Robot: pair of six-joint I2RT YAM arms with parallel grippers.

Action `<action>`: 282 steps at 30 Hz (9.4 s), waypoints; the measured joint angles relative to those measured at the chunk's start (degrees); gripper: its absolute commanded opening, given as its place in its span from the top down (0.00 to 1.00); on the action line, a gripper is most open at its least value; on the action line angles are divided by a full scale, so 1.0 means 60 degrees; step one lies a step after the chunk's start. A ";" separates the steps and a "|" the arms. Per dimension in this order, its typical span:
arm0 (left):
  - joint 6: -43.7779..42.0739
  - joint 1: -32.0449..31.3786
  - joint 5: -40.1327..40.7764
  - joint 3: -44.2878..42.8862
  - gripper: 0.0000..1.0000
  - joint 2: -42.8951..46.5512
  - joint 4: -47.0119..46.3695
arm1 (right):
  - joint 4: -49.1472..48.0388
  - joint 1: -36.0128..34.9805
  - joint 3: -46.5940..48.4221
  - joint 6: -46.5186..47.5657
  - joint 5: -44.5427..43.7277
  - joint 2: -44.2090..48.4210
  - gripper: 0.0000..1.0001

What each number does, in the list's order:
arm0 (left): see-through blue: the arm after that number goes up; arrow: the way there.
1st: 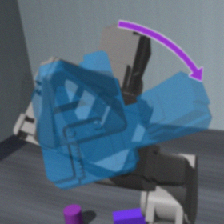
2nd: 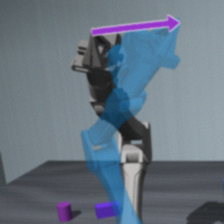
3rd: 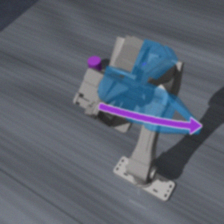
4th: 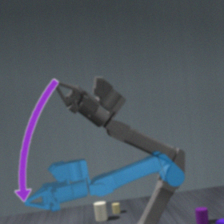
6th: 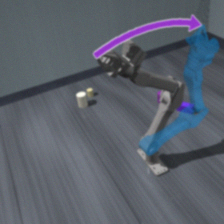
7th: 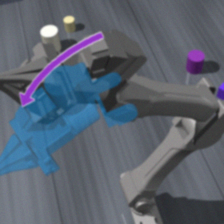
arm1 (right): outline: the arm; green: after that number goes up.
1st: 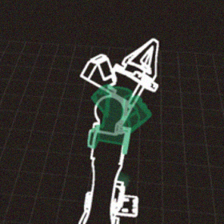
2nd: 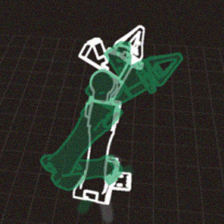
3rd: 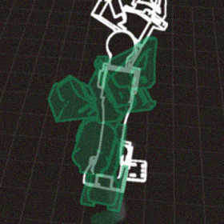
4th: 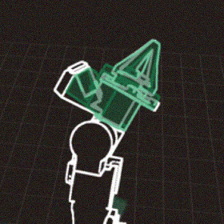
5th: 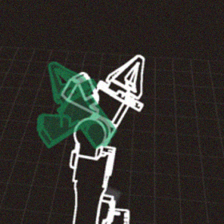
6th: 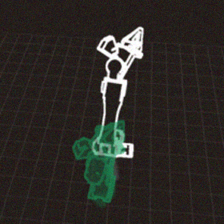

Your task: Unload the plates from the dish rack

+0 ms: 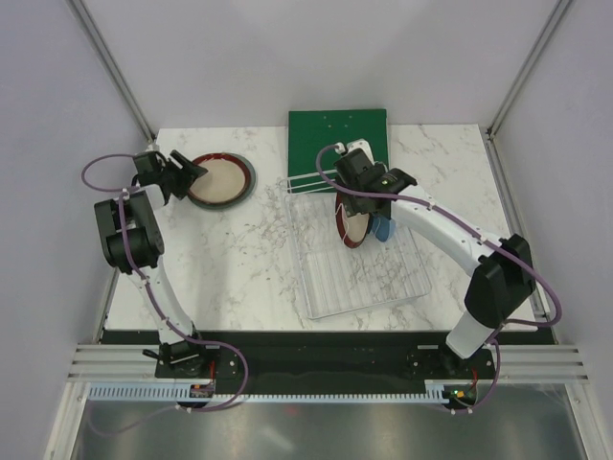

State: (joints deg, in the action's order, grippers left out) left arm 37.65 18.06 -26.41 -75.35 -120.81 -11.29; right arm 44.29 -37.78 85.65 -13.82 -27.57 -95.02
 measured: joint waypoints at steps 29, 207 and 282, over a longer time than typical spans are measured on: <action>-0.1362 -0.0787 0.3544 -0.1934 0.00 0.0109 0.4131 | -0.0033 -0.0138 0.0270 -0.0157 -0.0382 -0.0353 1.00; -0.0980 -0.3311 -0.1042 0.5278 0.98 0.9133 0.0401 | -0.3333 0.0565 0.0648 -0.1985 0.6874 -0.0841 0.09; -0.0262 0.1195 0.0120 0.1202 0.02 0.1749 0.0499 | -0.0725 0.1443 -0.0754 0.0382 0.1978 0.2393 0.09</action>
State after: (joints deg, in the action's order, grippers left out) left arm 36.07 25.23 -25.69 -68.14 -110.32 -8.29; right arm 39.94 -29.12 81.12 -11.53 -15.70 -80.66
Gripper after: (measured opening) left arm 0.978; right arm 0.924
